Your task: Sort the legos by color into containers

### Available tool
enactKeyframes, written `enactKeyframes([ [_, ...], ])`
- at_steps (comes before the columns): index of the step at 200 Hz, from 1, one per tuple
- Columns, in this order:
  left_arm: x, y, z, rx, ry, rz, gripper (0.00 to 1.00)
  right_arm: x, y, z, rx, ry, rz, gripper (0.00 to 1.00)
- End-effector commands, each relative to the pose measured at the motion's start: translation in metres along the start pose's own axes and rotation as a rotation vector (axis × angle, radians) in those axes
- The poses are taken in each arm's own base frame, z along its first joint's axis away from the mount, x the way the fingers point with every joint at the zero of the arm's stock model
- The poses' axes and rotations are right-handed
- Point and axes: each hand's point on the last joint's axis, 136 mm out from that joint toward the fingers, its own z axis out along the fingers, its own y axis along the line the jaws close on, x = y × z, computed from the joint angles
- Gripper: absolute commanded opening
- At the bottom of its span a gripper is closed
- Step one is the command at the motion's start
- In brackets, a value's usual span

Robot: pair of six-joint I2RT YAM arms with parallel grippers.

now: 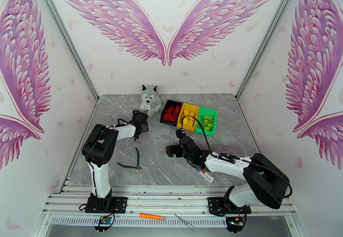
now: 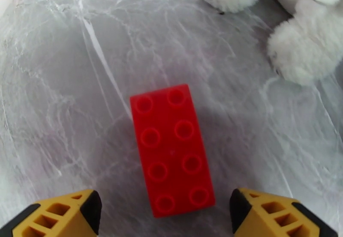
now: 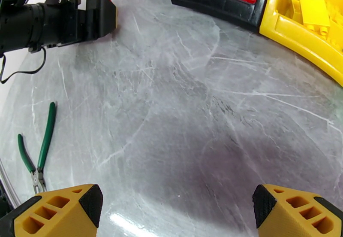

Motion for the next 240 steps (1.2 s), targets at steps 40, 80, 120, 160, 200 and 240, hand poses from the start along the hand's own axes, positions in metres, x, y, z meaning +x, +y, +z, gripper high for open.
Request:
enactKeyframes([
  [40, -0.017, -0.012, 0.013, 0.035, 0.010, -0.006, 0.71, -0.011, 0.010, 0.010, -0.013, -0.015, -0.002, 0.99],
  [80, -0.011, -0.010, 0.019, 0.062, 0.048, -0.024, 0.57, -0.012, 0.011, 0.009, -0.018, -0.018, -0.002, 0.99],
  [120, -0.019, -0.012, 0.019, 0.086, 0.049, -0.040, 0.44, -0.011, 0.008, 0.002, -0.015, -0.027, 0.004, 0.99],
  [160, -0.009, -0.010, 0.003, 0.105, 0.040, -0.033, 0.31, -0.012, -0.001, -0.005, 0.026, -0.045, -0.002, 0.99],
  [200, -0.005, -0.035, -0.037, 0.187, 0.003, 0.035, 0.26, -0.018, -0.033, -0.013, 0.174, -0.078, 0.013, 0.99],
  [240, -0.013, -0.090, -0.086, 0.349, -0.059, 0.140, 0.25, -0.019, -0.055, -0.023, 0.228, -0.101, 0.073, 0.99],
])
